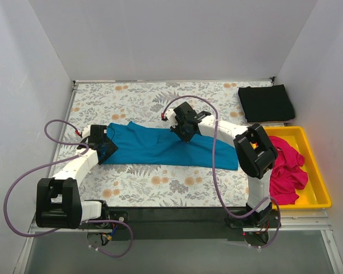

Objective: Fold and stack the t-shirts
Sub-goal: Fold the tshirt

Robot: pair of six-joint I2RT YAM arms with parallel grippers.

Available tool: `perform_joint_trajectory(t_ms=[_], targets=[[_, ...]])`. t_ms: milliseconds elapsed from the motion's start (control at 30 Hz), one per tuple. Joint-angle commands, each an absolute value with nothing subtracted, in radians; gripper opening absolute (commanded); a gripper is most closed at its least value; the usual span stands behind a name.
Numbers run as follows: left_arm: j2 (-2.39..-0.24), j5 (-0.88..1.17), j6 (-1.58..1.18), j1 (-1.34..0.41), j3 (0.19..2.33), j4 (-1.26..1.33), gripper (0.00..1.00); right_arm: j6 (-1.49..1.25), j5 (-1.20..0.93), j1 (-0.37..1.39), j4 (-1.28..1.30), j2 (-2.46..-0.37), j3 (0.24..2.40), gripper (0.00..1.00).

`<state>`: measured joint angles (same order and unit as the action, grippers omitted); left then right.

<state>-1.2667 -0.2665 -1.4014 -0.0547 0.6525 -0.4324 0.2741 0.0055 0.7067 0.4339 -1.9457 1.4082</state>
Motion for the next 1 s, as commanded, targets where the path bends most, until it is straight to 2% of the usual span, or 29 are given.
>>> perform_joint_trajectory(t_ms=[0, 67, 100, 300, 500, 667, 800, 967], targets=[[-1.262, -0.279, -1.391, -0.058, 0.673, -0.414, 0.55, 0.308, 0.035, 0.722, 0.448, -1.974, 1.453, 0.07], [-1.262, -0.278, -1.39, -0.058, 0.675, -0.414, 0.55, 0.31, 0.046, 0.729, 0.452, -1.979, 1.46, 0.17], [-1.262, -0.275, -1.39, -0.058, 0.675, -0.414, 0.55, 0.304, 0.048, 0.729, 0.459, -1.977, 1.462, 0.26], [-1.258, -0.261, -1.388, -0.058, 0.704, -0.422, 0.55, 0.239, 0.147, 0.718, 0.466, -1.858, 1.408, 0.49], [-1.308, -0.249, -1.391, -0.058, 0.772, -0.428, 0.54, 0.017, 0.189, 0.599, 0.459, -1.683, 1.214, 0.5], [-1.391, -0.248, -1.413, -0.058, 0.801, -0.426, 0.42, -0.145, 0.129, 0.465, 0.401, -1.551, 0.994, 0.5], [-1.465, -0.273, -1.419, -0.057, 0.813, -0.429, 0.36, -0.175, 0.081, 0.371, 0.367, -1.47, 0.855, 0.5], [-1.503, -0.311, -1.416, -0.043, 0.821, -0.445, 0.35, -0.196, 0.049, 0.295, 0.364, -1.434, 0.738, 0.5]])
